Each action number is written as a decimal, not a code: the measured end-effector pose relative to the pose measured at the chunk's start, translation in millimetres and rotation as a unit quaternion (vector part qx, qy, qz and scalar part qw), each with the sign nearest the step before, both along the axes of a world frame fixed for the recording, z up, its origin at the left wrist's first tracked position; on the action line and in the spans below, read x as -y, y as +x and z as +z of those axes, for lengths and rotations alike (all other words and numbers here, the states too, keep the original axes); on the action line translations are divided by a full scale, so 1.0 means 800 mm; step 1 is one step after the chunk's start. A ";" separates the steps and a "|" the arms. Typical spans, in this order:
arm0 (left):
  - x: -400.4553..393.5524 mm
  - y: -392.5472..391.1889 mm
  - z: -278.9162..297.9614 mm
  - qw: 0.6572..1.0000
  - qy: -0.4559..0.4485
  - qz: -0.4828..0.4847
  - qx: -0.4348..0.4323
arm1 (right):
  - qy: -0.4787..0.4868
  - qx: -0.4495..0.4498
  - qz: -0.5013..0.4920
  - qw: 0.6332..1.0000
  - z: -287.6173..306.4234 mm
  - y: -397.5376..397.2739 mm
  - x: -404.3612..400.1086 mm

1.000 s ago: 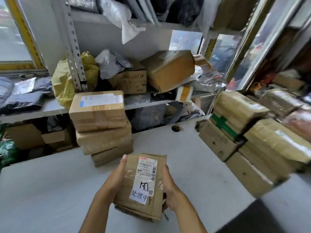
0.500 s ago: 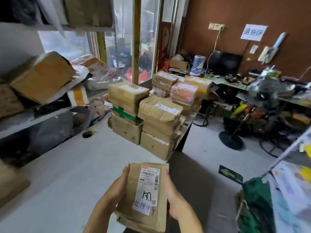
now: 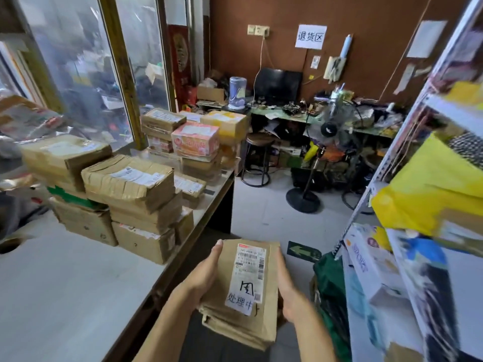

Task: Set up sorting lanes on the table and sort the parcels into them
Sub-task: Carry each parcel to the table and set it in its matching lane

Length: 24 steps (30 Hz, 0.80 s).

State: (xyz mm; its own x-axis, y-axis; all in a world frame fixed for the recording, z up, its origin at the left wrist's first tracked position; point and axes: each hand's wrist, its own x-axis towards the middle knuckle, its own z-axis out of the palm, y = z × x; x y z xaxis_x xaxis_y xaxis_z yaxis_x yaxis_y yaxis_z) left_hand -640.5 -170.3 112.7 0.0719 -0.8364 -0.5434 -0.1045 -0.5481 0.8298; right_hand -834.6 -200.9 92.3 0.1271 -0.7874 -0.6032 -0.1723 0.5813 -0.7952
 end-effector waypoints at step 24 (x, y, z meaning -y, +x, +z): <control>0.412 0.187 0.109 0.958 -0.076 0.229 0.154 | -0.138 -0.095 0.337 0.926 0.102 0.263 0.535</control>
